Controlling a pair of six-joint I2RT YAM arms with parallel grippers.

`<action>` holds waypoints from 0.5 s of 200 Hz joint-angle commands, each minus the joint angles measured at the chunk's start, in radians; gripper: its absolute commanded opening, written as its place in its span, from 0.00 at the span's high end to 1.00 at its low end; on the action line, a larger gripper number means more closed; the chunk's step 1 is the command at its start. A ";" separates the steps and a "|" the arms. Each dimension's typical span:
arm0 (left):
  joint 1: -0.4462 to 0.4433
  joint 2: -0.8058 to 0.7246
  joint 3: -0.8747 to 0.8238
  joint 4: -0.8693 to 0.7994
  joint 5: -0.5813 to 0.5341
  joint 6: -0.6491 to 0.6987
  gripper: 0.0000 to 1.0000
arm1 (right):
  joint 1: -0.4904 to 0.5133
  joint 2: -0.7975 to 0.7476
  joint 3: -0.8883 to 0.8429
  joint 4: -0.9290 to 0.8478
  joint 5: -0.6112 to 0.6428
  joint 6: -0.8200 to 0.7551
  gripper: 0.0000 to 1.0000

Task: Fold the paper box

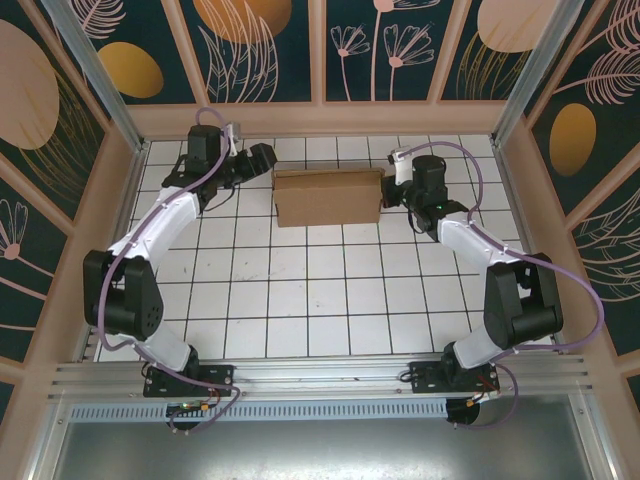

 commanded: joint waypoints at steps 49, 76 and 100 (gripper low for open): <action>-0.004 0.148 0.016 0.021 0.083 -0.033 0.23 | 0.011 -0.025 -0.019 -0.023 -0.015 -0.004 1.00; -0.004 0.167 -0.015 0.048 0.103 -0.046 0.24 | 0.011 -0.023 -0.017 -0.026 -0.015 -0.005 1.00; -0.004 0.166 -0.029 0.046 0.093 -0.042 0.28 | 0.012 -0.021 -0.015 -0.029 -0.015 -0.007 1.00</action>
